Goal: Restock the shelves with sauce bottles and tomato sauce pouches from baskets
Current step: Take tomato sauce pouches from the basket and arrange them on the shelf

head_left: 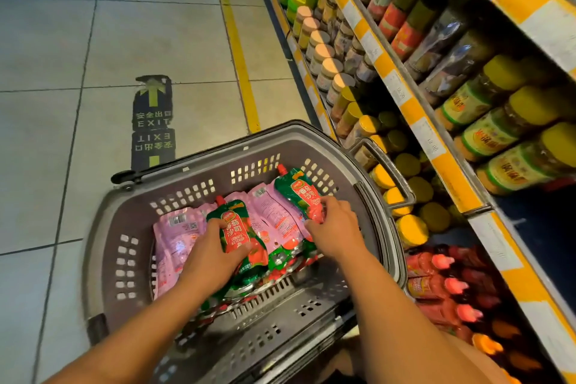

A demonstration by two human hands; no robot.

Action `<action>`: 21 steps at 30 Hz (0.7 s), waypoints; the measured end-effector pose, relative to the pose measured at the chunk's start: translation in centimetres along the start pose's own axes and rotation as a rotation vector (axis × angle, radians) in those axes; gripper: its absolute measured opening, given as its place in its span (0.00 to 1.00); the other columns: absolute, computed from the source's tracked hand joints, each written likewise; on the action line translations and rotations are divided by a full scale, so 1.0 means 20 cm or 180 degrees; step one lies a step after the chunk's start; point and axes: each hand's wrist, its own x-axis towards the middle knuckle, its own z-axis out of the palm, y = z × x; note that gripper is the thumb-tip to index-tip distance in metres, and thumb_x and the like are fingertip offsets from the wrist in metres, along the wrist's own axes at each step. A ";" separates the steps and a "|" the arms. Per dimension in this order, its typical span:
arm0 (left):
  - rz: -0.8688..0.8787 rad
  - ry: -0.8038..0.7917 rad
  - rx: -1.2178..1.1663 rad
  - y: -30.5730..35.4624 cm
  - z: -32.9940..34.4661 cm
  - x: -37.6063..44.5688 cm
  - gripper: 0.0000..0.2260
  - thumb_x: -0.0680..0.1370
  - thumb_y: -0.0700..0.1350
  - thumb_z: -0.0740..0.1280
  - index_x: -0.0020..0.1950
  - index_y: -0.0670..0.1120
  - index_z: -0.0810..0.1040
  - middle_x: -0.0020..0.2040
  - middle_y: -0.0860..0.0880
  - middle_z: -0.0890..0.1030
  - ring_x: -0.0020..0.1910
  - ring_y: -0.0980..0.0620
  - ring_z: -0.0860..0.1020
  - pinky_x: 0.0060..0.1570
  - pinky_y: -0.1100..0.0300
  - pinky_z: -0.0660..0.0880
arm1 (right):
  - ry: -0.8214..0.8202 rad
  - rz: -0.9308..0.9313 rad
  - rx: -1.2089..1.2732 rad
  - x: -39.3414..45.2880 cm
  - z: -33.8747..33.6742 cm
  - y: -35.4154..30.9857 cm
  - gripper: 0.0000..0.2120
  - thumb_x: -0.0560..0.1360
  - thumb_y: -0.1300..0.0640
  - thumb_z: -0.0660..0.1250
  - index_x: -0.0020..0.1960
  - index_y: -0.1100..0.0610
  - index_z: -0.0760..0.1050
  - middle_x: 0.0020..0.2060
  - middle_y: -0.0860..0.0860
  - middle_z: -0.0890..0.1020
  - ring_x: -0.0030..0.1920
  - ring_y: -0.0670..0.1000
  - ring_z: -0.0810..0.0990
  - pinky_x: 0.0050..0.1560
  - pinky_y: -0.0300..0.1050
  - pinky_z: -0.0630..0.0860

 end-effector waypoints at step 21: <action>-0.0593 0.0146 -0.1513 0.00 0.01 0.00 0.40 0.72 0.39 0.80 0.76 0.51 0.62 0.51 0.47 0.85 0.43 0.50 0.87 0.42 0.53 0.82 | -0.0422 0.0525 0.0342 0.00 0.03 0.00 0.40 0.67 0.55 0.83 0.72 0.56 0.65 0.63 0.57 0.78 0.63 0.60 0.79 0.59 0.53 0.77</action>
